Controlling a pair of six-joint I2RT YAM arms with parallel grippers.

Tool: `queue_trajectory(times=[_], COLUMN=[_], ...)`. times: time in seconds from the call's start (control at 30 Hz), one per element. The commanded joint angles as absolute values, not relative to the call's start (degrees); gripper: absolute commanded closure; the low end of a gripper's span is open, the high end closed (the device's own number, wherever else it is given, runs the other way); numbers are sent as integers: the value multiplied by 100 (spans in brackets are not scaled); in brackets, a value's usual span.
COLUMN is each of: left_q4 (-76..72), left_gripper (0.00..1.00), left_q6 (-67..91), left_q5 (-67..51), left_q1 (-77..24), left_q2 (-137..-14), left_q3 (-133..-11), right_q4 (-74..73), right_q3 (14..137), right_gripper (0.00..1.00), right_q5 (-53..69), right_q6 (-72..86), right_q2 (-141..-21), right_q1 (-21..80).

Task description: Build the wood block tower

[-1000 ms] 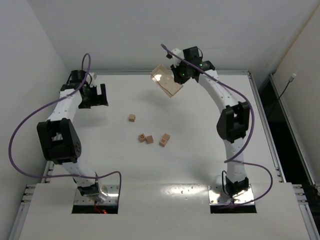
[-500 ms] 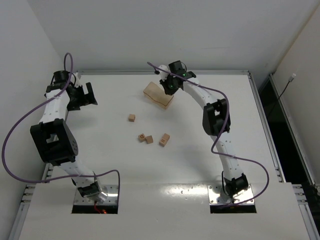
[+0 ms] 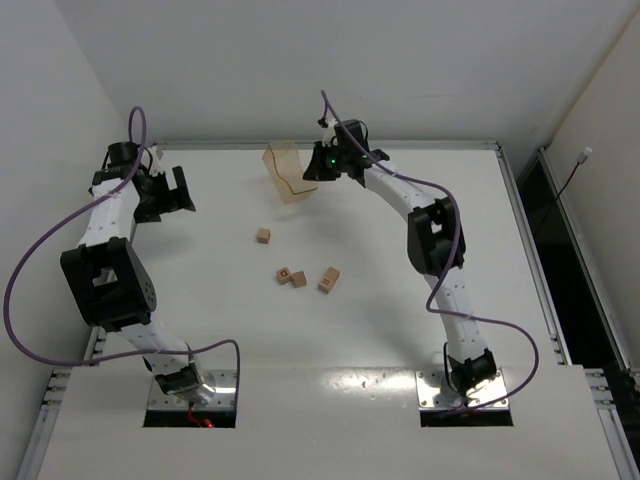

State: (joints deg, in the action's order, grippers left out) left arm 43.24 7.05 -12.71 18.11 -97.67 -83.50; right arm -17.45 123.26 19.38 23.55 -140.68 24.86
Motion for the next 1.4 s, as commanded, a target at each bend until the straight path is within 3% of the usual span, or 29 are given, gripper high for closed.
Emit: queue_trajectory(times=[0.0,0.3,0.7,1.17,1.37], left_q4=[4298,4245,4140,4192,4192], left_gripper=[3,3,3,3,3], left_q6=[677,624,510,404,404], left_q5=[-1336,-1336,-1494,-1556,-1608], left_q1=[1916,2030,2206,2426,2426], left_q2=[-9765,-9765,-9712,-9554,-9554], left_q3=[-8376,-8210,-8042,-8042,-8042], right_q4=[-564,-843,-1687,-1090,-1597], right_q3=[11989,12340,12463,11953,11585], right_gripper=[100,100,100,100,100], right_q5=[2698,2286,256,1028,494], right_q6=[4454,4668,4430,4535,4597], right_q2=[-13526,-13720,-13956,-14493,-14248], right_q1=[2698,3506,4324,4438,4438])
